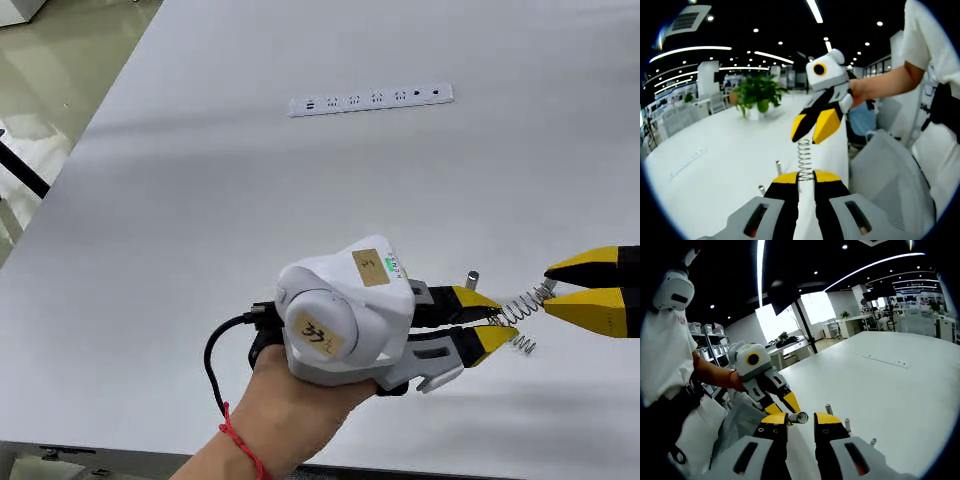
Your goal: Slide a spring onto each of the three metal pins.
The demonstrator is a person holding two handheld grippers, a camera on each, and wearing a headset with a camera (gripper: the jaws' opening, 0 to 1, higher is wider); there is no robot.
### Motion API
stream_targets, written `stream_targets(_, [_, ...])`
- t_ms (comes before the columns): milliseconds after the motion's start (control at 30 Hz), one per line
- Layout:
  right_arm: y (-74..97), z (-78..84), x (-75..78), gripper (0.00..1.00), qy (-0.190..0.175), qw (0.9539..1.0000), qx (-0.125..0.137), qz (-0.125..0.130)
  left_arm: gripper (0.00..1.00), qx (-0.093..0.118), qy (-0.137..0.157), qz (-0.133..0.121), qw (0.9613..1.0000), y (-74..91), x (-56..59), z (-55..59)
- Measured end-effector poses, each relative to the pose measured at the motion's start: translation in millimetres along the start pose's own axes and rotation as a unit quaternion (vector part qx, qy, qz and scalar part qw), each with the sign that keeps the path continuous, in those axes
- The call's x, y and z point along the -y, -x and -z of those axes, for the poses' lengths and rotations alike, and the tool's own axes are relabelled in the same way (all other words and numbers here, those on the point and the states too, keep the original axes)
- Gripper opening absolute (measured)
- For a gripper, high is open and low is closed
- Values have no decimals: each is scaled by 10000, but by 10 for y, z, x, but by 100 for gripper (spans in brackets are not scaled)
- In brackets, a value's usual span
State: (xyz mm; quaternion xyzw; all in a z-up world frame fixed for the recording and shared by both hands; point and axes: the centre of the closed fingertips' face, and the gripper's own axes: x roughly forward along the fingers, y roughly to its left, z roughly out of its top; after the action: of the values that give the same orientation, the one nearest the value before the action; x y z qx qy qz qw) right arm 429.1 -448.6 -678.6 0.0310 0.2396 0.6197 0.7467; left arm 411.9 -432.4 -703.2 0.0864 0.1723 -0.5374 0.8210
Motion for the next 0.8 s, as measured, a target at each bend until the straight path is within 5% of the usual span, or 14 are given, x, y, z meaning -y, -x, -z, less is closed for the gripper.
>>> stream_targets(800, [-53, -44, -179, 12, 247, 9991, -269, -197, 11, 131, 7, 98, 9999, -9, 60, -41])
